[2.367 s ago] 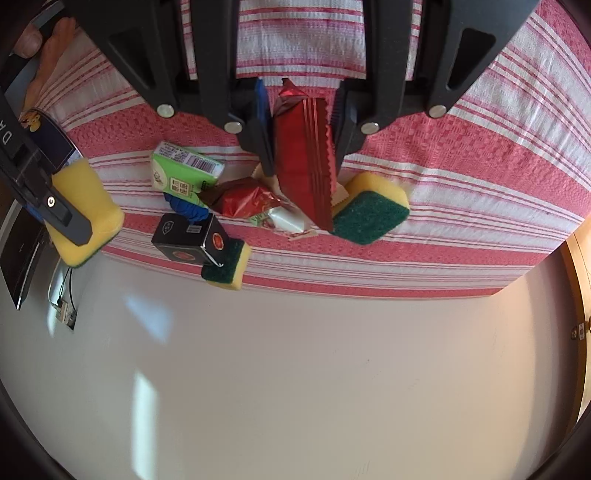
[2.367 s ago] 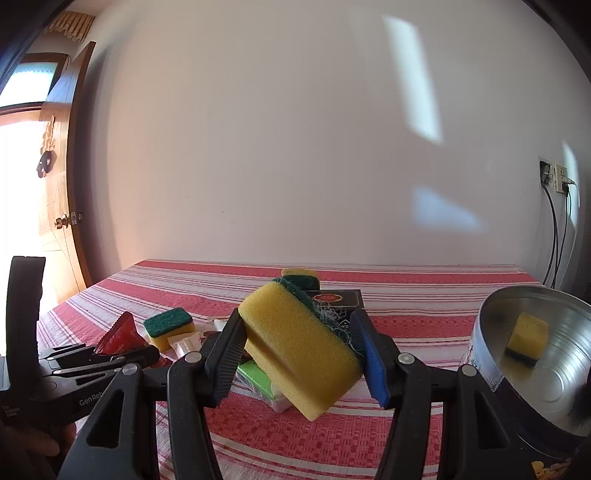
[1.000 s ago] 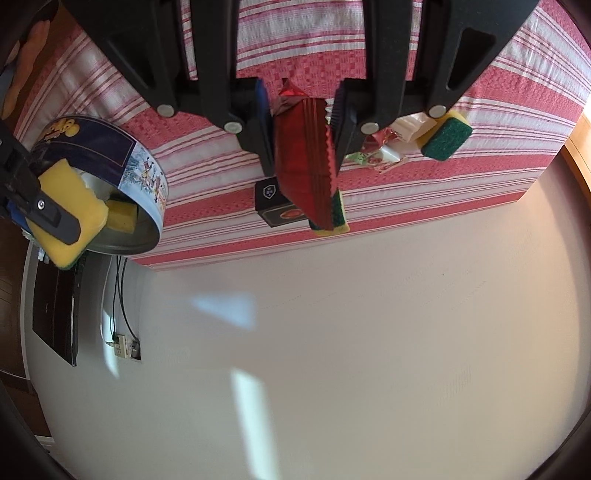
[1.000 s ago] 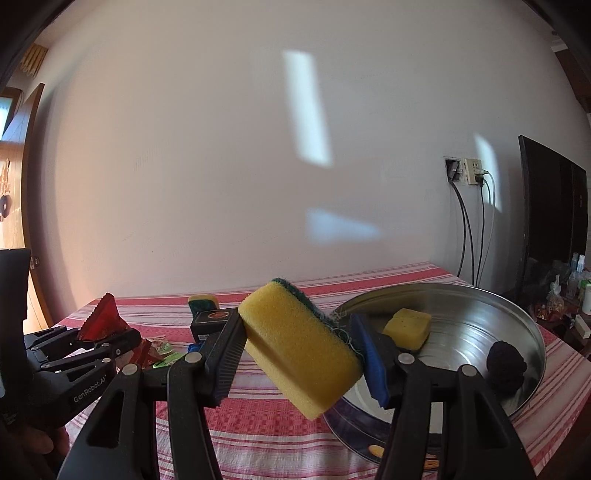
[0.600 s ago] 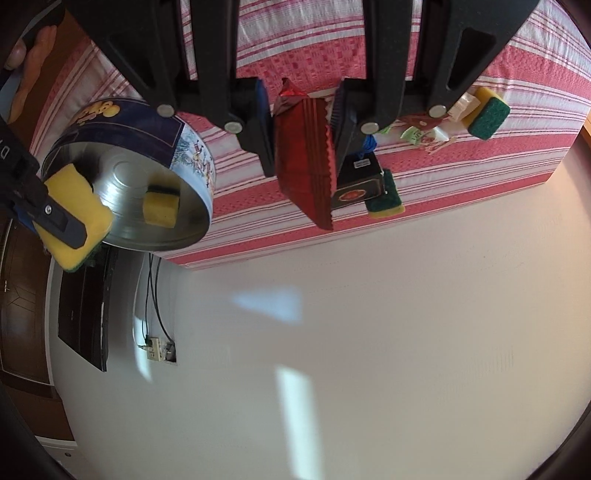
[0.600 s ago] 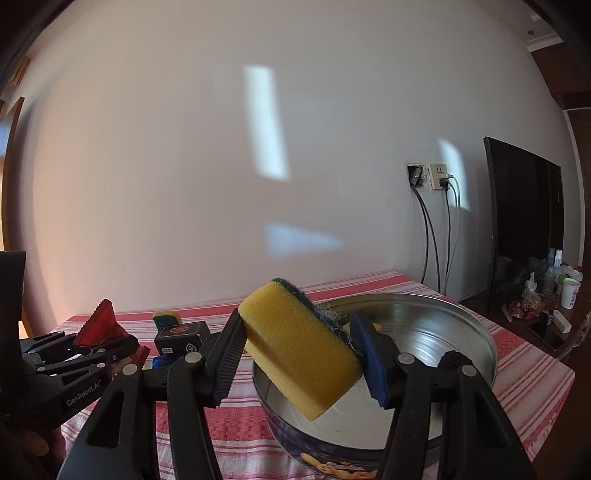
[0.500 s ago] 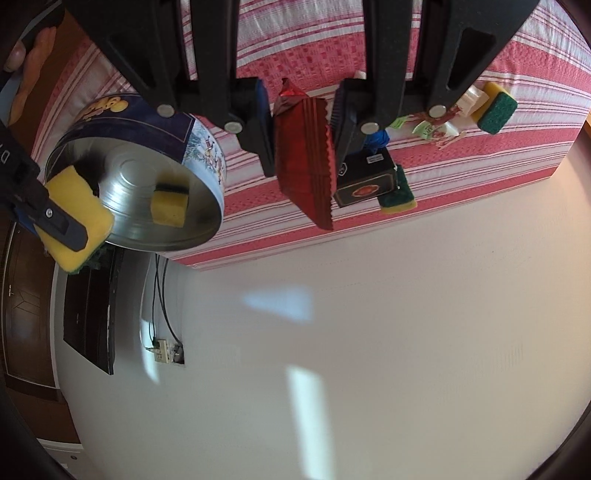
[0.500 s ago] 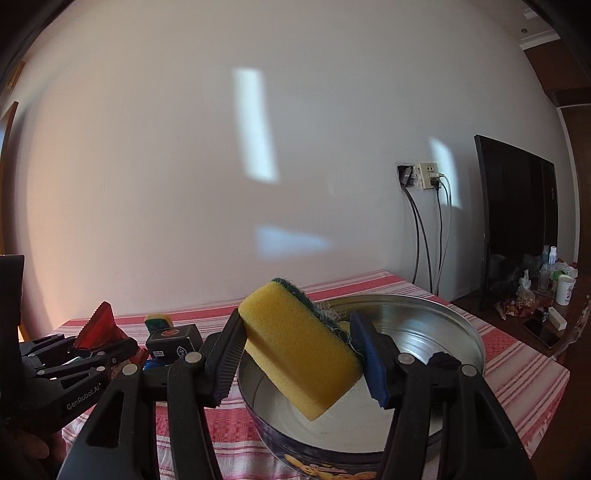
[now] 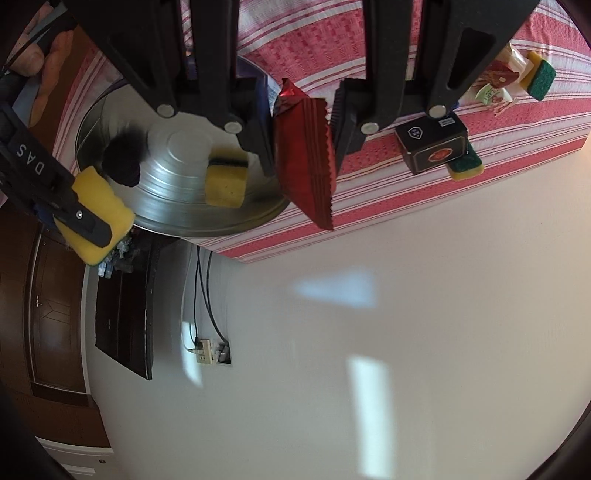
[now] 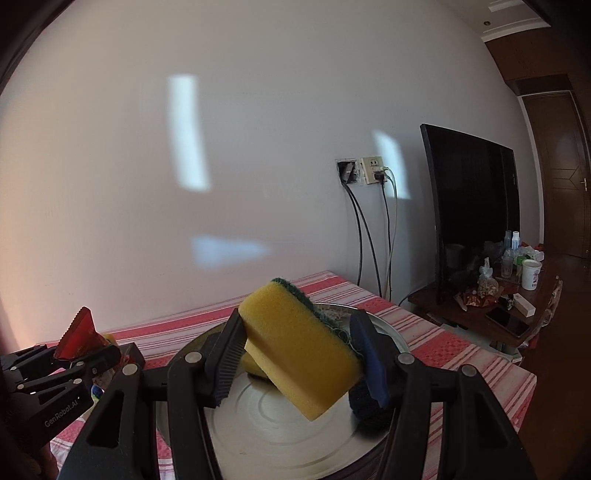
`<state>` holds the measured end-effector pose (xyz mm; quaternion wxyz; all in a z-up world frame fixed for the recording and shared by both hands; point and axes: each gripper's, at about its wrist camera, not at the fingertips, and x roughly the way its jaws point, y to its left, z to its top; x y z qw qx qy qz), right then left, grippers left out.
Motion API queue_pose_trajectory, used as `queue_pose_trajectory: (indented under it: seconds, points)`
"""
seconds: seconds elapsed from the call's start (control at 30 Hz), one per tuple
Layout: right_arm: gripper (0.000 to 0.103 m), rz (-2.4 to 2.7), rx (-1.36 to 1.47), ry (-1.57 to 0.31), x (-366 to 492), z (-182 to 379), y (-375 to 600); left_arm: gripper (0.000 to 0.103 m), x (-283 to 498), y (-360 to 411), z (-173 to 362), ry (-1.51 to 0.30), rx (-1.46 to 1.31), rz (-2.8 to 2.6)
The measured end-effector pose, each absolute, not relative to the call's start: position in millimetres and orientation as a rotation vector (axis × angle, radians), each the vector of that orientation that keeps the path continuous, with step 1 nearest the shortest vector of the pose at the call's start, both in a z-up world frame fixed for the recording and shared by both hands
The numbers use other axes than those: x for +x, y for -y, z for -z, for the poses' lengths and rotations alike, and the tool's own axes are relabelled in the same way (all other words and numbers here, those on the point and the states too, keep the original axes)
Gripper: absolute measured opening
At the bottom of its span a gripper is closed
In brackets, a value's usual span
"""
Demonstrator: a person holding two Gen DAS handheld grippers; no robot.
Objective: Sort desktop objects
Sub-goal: 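Carry the red packet and yellow sponge over the tin and release both, then withdraw both grippers from the tin back toward the table objects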
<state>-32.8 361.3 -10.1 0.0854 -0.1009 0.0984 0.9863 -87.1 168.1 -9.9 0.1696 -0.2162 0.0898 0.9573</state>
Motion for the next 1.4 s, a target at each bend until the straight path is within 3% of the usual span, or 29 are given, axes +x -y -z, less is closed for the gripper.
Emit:
queue_pose_trajectory:
  seconds: [0.5, 0.53, 0.6, 0.63, 0.7, 1.03, 1.4]
  points:
    - [0.061, -2.834, -0.478, -0.295, -74.1, 15.3, -380.9, 0.028, -123.8, -226.8, 27.9, -0.317, -0.716, -2.642]
    - [0.063, -2.816, -0.482, -0.287, -76.5, 16.2, -381.1, 0.033, -126.4, -230.1, 30.9, -0.328, -0.735, -2.626]
    - [0.071, -2.81, -0.515, -0.283, -81.7, 19.2, -381.6, 0.074, -125.2, -231.9, 35.6, -0.342, -0.733, -2.623]
    - [0.078, -2.817, -0.533, -0.289, -83.2, 20.8, -381.5, 0.083, -122.6, -230.3, 36.2, -0.338, -0.71, -2.64]
    - [0.079, -2.812, -0.516, -0.286, -80.9, 23.4, -379.8, 0.099, -116.9, -223.3, 34.7, -0.316, -0.645, -2.684]
    - [0.086, -2.834, -0.367, -0.349, -62.4, 20.5, -371.9, 0.102, -123.6, -185.2, 34.8, -0.176, -0.636, -2.752]
    - [0.094, -2.912, -0.044, -0.374, -41.4, 9.2, -323.7, 0.102, -116.8, -158.7, 33.1, -0.21, -0.551, -2.868]
